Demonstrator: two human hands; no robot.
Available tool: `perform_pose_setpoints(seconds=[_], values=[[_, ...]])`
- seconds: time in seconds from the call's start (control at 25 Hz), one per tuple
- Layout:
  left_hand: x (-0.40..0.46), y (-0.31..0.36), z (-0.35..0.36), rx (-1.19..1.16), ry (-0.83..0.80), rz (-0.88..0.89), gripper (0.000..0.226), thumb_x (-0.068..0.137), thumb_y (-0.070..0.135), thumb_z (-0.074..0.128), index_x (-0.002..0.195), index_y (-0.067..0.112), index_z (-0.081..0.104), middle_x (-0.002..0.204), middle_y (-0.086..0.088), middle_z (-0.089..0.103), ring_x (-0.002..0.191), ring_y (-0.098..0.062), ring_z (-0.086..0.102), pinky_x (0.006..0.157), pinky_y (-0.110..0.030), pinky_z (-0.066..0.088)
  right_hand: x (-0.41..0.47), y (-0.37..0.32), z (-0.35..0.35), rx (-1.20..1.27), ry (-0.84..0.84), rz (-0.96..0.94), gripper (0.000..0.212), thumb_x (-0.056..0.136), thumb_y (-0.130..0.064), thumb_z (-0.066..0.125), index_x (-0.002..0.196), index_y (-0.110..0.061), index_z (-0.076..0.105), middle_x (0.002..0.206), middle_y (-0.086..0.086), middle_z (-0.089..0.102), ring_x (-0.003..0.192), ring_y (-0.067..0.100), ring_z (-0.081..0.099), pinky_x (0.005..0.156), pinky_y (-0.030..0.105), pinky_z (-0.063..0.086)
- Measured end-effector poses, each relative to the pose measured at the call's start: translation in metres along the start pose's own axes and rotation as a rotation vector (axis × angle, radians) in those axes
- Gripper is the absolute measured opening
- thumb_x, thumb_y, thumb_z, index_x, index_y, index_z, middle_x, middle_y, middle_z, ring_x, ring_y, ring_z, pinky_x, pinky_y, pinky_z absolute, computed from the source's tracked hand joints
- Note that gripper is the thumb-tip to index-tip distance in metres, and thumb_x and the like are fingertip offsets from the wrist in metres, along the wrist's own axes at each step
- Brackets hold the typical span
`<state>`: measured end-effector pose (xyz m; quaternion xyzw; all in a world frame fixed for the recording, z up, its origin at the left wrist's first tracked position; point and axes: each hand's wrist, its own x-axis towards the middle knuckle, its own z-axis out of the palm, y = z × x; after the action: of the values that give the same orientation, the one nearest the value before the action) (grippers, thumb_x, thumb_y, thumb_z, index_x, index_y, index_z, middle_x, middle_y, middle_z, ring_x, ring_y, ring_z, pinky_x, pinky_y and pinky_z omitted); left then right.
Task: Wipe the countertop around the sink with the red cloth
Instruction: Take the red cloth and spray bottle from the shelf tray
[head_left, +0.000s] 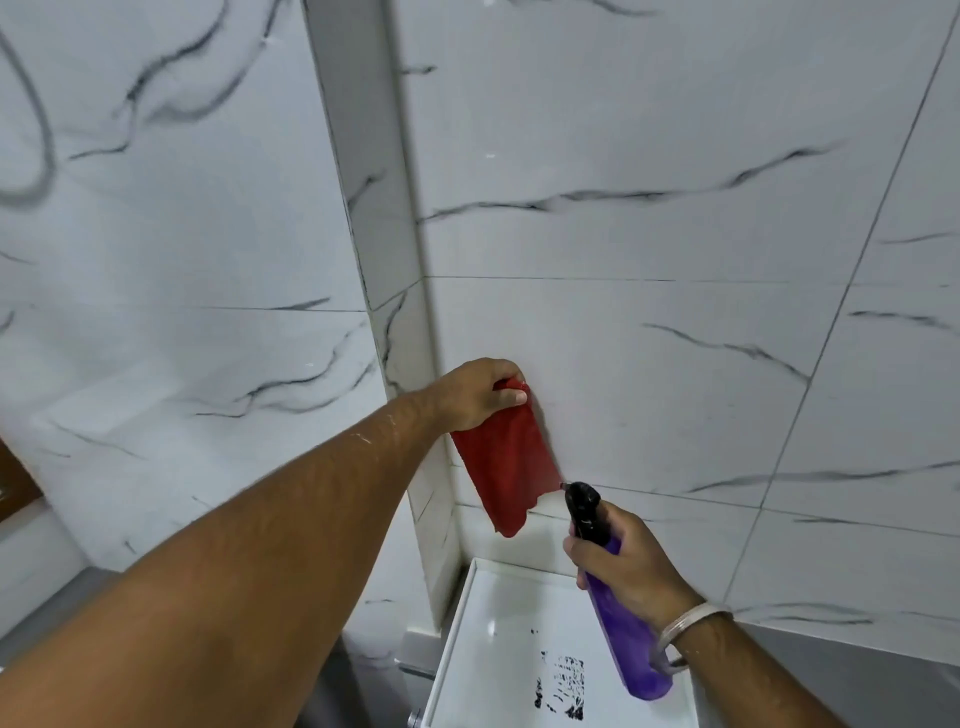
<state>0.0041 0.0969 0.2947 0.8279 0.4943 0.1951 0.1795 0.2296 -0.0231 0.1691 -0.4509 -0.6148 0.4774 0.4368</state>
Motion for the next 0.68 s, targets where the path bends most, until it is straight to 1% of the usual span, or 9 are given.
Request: perform_pose_setpoints(seconds=[0.16, 0.24, 0.32, 0.4, 0.48, 0.56, 0.6, 0.64, 0.68], values=[[-0.001, 0.001, 0.003, -0.002, -0.014, -0.018, 0.008, 0.102, 0.027, 0.057, 0.103, 0.022, 0.063, 0.099, 0.006, 0.064, 0.092, -0.012, 0.06, 0.079, -0.026, 0.045, 0.006, 0.002, 0.004, 0.021, 0.006, 0.008, 0.01, 0.087, -0.009, 0.068, 0.093, -0.012, 0.062, 0.068, 0.005, 0.059, 0.057, 0.023, 0.063, 0.056, 0.027, 0.052], [-0.002, 0.001, 0.005, 0.011, -0.017, -0.025, 0.007, 0.101, 0.027, 0.058, 0.102, 0.023, 0.063, 0.098, 0.007, 0.065, 0.092, -0.012, 0.061, 0.08, -0.026, 0.045, 0.009, 0.005, 0.005, 0.017, 0.02, -0.011, 0.01, 0.086, -0.009, 0.069, 0.089, -0.01, 0.06, 0.068, 0.01, 0.059, 0.056, 0.023, 0.062, 0.056, 0.027, 0.053], [-0.002, 0.0, 0.007, 0.012, -0.022, -0.033, 0.01, 0.101, 0.027, 0.058, 0.104, 0.021, 0.065, 0.1, 0.005, 0.065, 0.094, -0.014, 0.061, 0.082, -0.028, 0.048, 0.01, 0.008, 0.008, 0.064, 0.03, -0.025, 0.014, 0.085, -0.013, 0.071, 0.094, -0.018, 0.061, 0.075, 0.018, 0.061, 0.058, 0.025, 0.065, 0.059, 0.027, 0.054], [-0.003, -0.001, 0.007, 0.019, -0.023, -0.041, 0.014, 0.101, 0.028, 0.058, 0.107, 0.018, 0.065, 0.101, 0.005, 0.065, 0.095, -0.014, 0.061, 0.084, -0.029, 0.048, 0.012, 0.014, 0.011, 0.103, 0.046, -0.04, 0.017, 0.081, -0.022, 0.072, 0.093, -0.024, 0.061, 0.08, 0.02, 0.061, 0.061, 0.024, 0.066, 0.061, 0.027, 0.055], [-0.005, -0.002, 0.01, 0.035, -0.023, -0.047, 0.017, 0.101, 0.028, 0.058, 0.11, 0.016, 0.065, 0.102, 0.004, 0.065, 0.095, -0.014, 0.061, 0.084, -0.029, 0.047, 0.016, 0.029, 0.012, 0.122, 0.087, -0.029, 0.02, 0.081, -0.029, 0.072, 0.098, -0.031, 0.062, 0.082, 0.011, 0.065, 0.07, 0.021, 0.068, 0.068, 0.029, 0.056], [-0.006, -0.003, 0.013, 0.056, -0.036, -0.057, 0.019, 0.101, 0.029, 0.058, 0.111, 0.014, 0.066, 0.104, 0.002, 0.066, 0.097, -0.015, 0.061, 0.086, -0.032, 0.049, 0.018, 0.054, 0.007, 0.095, 0.08, 0.026, 0.025, 0.086, -0.033, 0.071, 0.109, -0.034, 0.062, 0.087, -0.009, 0.069, 0.083, 0.014, 0.067, 0.074, 0.026, 0.053], [-0.008, -0.003, 0.016, 0.074, -0.043, -0.061, 0.02, 0.101, 0.029, 0.058, 0.112, 0.014, 0.066, 0.106, 0.0, 0.066, 0.098, -0.017, 0.061, 0.088, -0.034, 0.05, 0.017, 0.069, 0.004, 0.062, 0.081, 0.056, 0.022, 0.086, -0.035, 0.071, 0.107, -0.032, 0.065, 0.086, -0.014, 0.07, 0.085, 0.012, 0.066, 0.073, 0.022, 0.05], [-0.01, -0.004, 0.019, 0.089, -0.048, -0.062, 0.021, 0.101, 0.028, 0.059, 0.113, 0.013, 0.066, 0.107, -0.001, 0.066, 0.099, -0.018, 0.061, 0.089, -0.035, 0.05, 0.015, 0.086, 0.001, 0.041, 0.093, 0.092, 0.016, 0.086, -0.033, 0.071, 0.101, -0.029, 0.068, 0.086, -0.015, 0.071, 0.086, 0.011, 0.067, 0.074, 0.019, 0.047], [-0.013, -0.005, 0.022, 0.097, -0.052, -0.059, 0.022, 0.101, 0.028, 0.059, 0.114, 0.012, 0.066, 0.108, -0.002, 0.066, 0.1, -0.018, 0.061, 0.091, -0.036, 0.05, 0.011, 0.103, -0.003, 0.04, 0.118, 0.133, 0.014, 0.086, -0.03, 0.072, 0.099, -0.027, 0.069, 0.091, -0.015, 0.071, 0.09, 0.01, 0.067, 0.076, 0.018, 0.046]])
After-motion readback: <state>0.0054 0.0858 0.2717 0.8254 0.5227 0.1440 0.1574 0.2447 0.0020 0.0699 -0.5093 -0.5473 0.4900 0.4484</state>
